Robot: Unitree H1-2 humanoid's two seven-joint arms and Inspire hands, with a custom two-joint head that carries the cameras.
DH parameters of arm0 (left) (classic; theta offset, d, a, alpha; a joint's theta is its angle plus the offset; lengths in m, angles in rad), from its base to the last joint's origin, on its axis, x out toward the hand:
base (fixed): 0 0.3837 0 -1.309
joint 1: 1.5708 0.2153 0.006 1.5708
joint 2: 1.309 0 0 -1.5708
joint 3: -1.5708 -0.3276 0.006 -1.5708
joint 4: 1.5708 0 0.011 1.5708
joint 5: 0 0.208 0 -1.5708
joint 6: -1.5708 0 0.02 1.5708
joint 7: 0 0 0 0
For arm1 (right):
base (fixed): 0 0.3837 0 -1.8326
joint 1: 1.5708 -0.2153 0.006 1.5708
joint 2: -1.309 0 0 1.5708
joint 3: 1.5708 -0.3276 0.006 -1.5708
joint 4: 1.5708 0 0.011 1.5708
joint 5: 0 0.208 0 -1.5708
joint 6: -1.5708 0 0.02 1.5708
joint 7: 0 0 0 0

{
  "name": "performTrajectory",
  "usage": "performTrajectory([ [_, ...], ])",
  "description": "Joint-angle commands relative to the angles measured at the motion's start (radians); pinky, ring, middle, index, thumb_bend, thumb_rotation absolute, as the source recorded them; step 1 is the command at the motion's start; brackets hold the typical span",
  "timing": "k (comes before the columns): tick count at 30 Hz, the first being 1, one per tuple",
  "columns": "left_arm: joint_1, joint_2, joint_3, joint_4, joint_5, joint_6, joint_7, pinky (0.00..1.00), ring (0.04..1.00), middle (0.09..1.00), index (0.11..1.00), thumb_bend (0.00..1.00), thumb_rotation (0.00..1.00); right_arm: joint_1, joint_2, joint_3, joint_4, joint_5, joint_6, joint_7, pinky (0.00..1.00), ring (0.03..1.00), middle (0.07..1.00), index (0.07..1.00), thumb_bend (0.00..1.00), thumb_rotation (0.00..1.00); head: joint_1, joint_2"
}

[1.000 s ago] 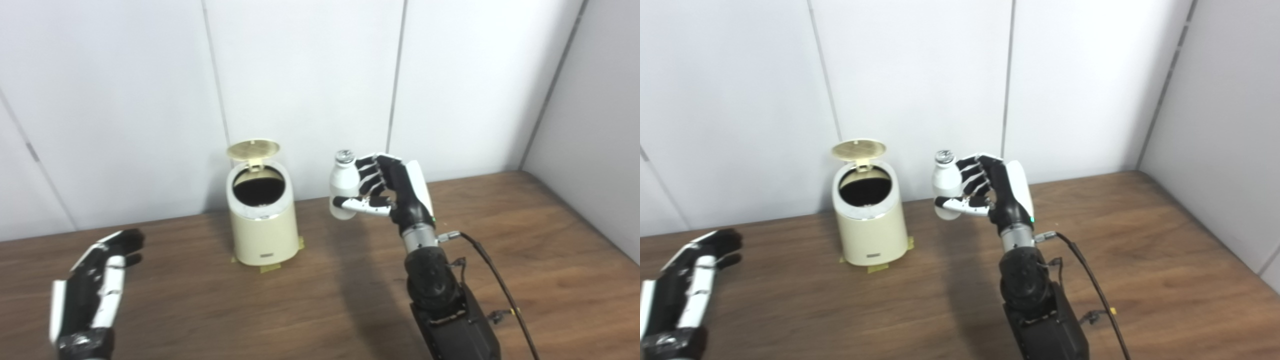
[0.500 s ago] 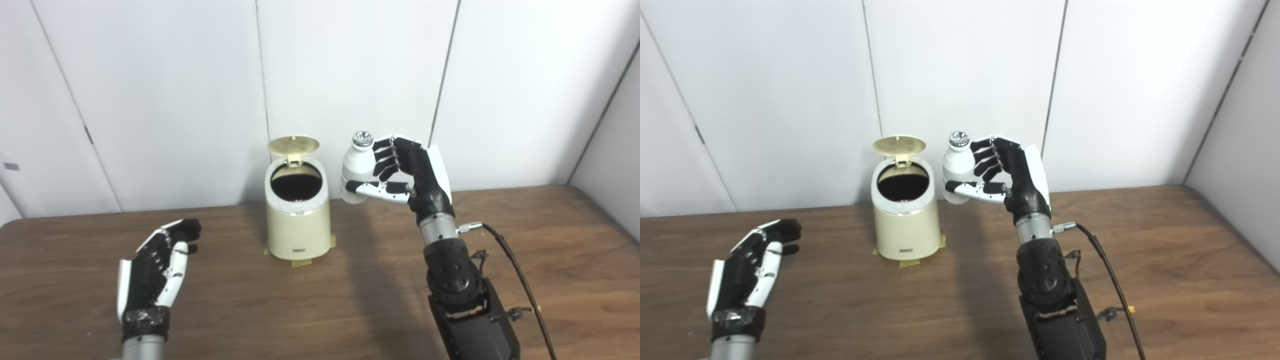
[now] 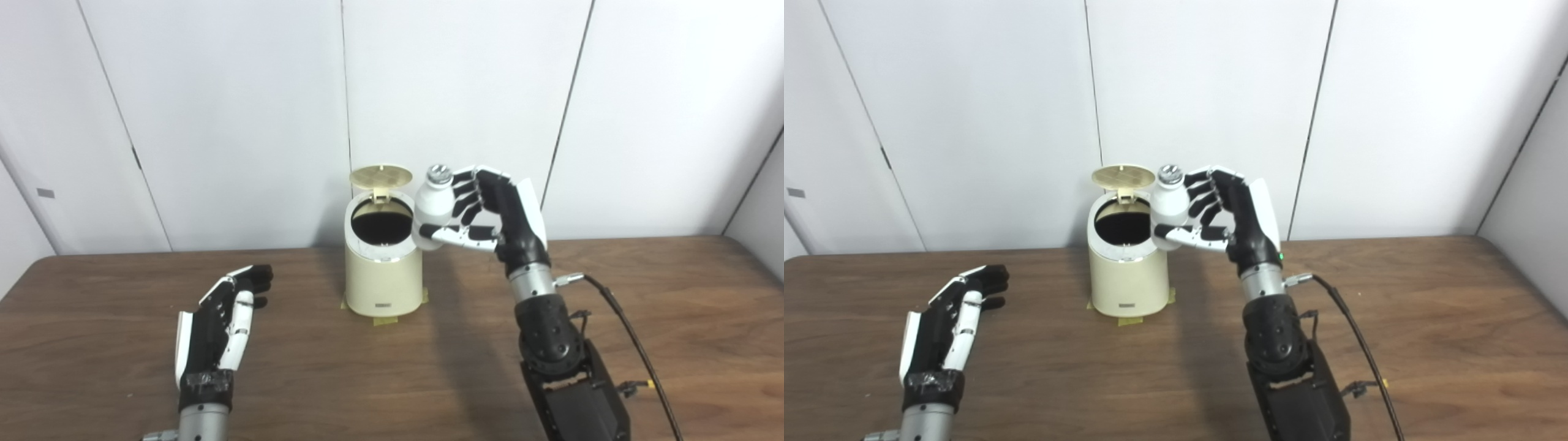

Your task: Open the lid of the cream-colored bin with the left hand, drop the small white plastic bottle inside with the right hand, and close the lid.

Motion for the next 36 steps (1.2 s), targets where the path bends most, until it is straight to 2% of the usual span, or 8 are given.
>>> performTrajectory([
  [1, -0.027, -0.007, -0.008, -0.027, 0.018, -0.007, 0.014, 0.7, 0.742, 0.724, 0.706, 0.21, 0.75, -0.069, 0.011, 0.005, -0.011, -0.011, -0.053, -0.019, 0.31, 0.414, 0.474, 0.533, 0.51, 0.0, 0.002, 0.0],
  [9, -0.025, -0.014, -0.021, -0.028, 0.022, -0.015, 0.016, 0.71, 0.75, 0.727, 0.71, 0.21, 0.75, -0.103, 0.038, 0.018, 0.055, -0.036, -0.056, -0.041, 0.33, 0.426, 0.477, 0.518, 0.52, 0.0, 0.011, -0.003],
  [17, -0.024, -0.015, -0.028, -0.027, 0.023, -0.019, 0.025, 0.71, 0.752, 0.731, 0.713, 0.2, 0.74, -0.141, 0.039, 0.027, 0.134, -0.041, -0.136, -0.071, 0.34, 0.427, 0.48, 0.518, 0.52, 0.0, 0.014, -0.006],
  [25, -0.026, -0.019, -0.031, -0.018, 0.018, -0.029, 0.029, 0.7, 0.737, 0.721, 0.704, 0.21, 0.73, -0.185, 0.047, 0.028, 0.189, -0.072, -0.157, -0.118, 0.33, 0.422, 0.477, 0.521, 0.52, 0.0, 0.018, -0.012],
  [33, -0.026, -0.02, -0.038, -0.017, 0.024, -0.023, 0.028, 0.71, 0.75, 0.729, 0.71, 0.22, 0.75, -0.214, 0.045, 0.031, 0.272, -0.052, -0.223, -0.125, 0.33, 0.413, 0.478, 0.533, 0.51, 0.0, 0.022, -0.016],
  [36, -0.025, -0.022, -0.043, -0.02, 0.032, -0.02, 0.031, 0.72, 0.755, 0.732, 0.712, 0.22, 0.75, -0.226, 0.044, 0.034, 0.317, -0.046, -0.276, -0.132, 0.33, 0.412, 0.479, 0.532, 0.51, 0.0, 0.025, -0.017],
])
